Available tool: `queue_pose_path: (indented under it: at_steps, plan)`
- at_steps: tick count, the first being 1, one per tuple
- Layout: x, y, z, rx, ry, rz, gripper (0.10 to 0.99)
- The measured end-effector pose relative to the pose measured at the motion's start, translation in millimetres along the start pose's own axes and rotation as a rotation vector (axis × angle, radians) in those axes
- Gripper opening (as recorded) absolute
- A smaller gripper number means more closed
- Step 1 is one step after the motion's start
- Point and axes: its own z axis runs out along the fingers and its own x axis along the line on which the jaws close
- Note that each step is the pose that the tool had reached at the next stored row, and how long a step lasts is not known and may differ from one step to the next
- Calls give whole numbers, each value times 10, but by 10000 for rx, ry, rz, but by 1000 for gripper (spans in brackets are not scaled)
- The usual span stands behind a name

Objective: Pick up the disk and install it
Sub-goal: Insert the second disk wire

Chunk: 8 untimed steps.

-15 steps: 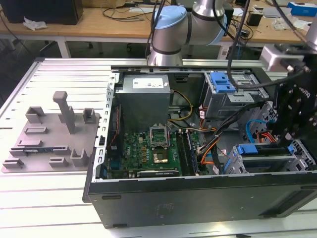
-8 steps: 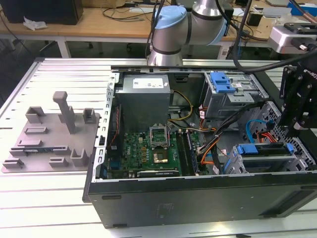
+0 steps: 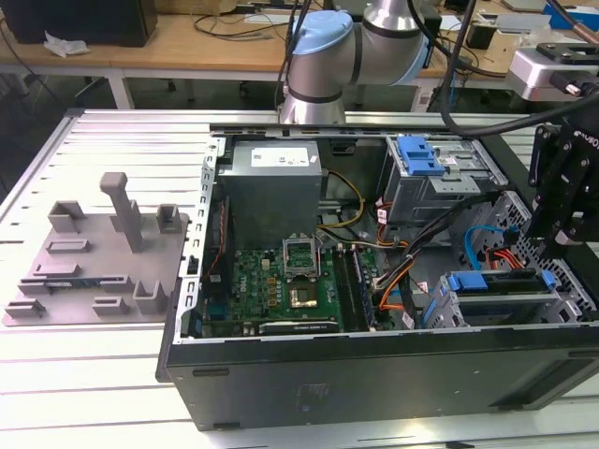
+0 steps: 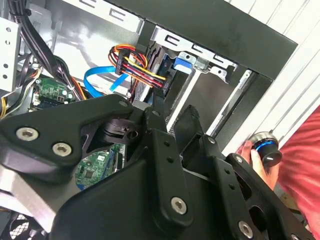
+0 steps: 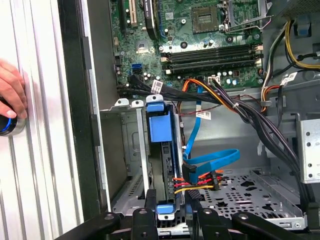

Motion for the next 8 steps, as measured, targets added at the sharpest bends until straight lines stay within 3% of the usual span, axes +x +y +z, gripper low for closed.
queue_pose_path:
  at_steps: [5, 6, 7, 8]
  plan:
    - [-10, 1, 0, 9, 17, 0, 365]
    - [-59, 6, -7, 21, 150, -2, 365]
    - [-131, 12, -17, 38, 371, -11, 365]
    - [-219, 19, -29, 53, 692, -22, 365]
